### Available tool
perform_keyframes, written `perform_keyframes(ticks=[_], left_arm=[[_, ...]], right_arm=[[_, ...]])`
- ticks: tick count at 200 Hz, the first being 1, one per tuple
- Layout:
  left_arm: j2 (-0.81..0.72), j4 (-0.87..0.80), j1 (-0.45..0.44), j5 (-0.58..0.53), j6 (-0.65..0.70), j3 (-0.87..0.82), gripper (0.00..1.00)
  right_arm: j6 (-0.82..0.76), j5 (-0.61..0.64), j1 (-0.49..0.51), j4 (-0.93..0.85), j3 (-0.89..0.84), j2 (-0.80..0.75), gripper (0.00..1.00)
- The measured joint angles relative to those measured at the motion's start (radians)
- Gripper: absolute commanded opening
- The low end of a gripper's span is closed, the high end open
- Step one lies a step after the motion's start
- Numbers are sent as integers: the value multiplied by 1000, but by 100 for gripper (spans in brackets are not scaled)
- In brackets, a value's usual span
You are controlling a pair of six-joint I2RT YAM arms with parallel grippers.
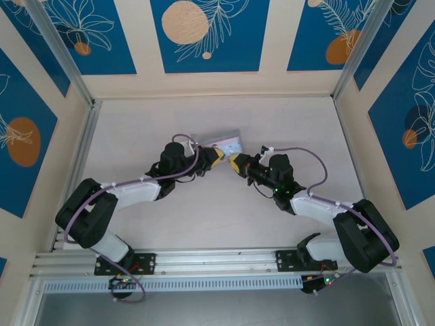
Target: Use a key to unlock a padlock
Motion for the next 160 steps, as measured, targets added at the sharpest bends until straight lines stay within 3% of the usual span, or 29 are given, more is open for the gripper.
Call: perform_keyframes(ticks=[73,160], left_arm=[[0,5,0,0,0,0,0],[0,5,0,-1,0,0,0]], right_arm=[[-1,48,2,-54,-31,-70,0],[-1,48,18,-60,-9,-15,0]])
